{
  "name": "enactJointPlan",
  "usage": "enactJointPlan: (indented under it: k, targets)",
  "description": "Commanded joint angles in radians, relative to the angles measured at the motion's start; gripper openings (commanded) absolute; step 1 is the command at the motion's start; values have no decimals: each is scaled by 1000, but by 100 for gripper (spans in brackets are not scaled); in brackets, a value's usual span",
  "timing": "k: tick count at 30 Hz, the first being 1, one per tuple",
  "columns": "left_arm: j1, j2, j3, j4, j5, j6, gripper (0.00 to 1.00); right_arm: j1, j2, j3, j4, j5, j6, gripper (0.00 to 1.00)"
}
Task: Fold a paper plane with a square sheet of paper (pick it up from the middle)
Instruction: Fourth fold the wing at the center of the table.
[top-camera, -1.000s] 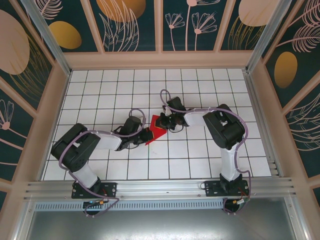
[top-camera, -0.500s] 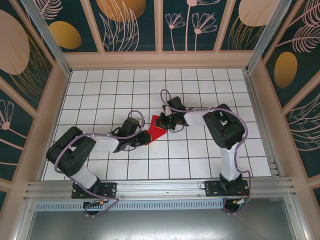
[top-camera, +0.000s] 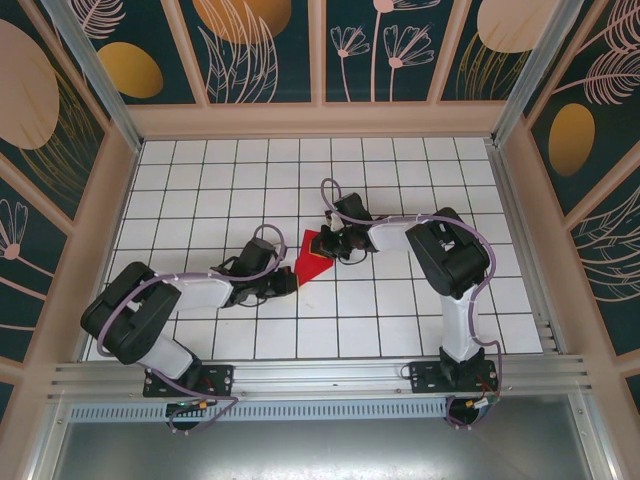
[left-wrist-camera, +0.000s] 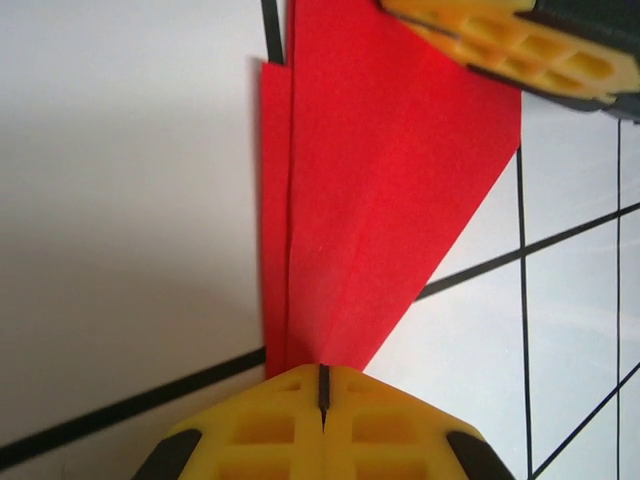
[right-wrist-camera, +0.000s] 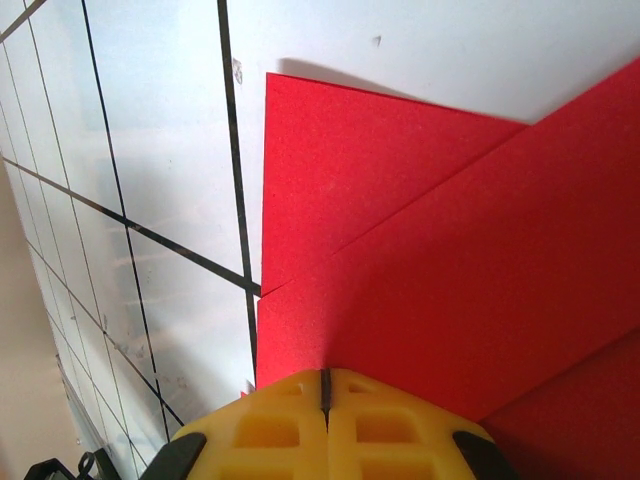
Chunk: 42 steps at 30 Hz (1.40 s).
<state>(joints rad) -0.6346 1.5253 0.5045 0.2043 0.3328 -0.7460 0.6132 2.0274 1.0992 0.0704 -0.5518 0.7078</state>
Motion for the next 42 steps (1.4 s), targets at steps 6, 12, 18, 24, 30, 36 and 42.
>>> enactJointPlan:
  k: [6,12,18,24,30,36,42]
  targets:
    - [-4,-31,-12,-213,10,50,0,-12,132,-48,-166,203,-10,0]
    - [-4,-144,27,-188,-20,45,0,-12,130,-48,-166,202,-9,0]
    - [-4,-143,70,-55,-52,-14,0,-12,132,-44,-159,194,-6,0]
    - [-4,1,152,-35,-79,-27,0,-13,131,-43,-154,184,-5,0]
    - [-4,97,160,-47,-55,-32,0,-12,112,-22,-150,159,-22,0]
    - [-5,127,133,-91,-64,-27,0,-13,60,48,-170,136,-71,0]
    - [-5,130,103,-100,-71,-27,0,-3,-40,42,-101,63,-131,0]
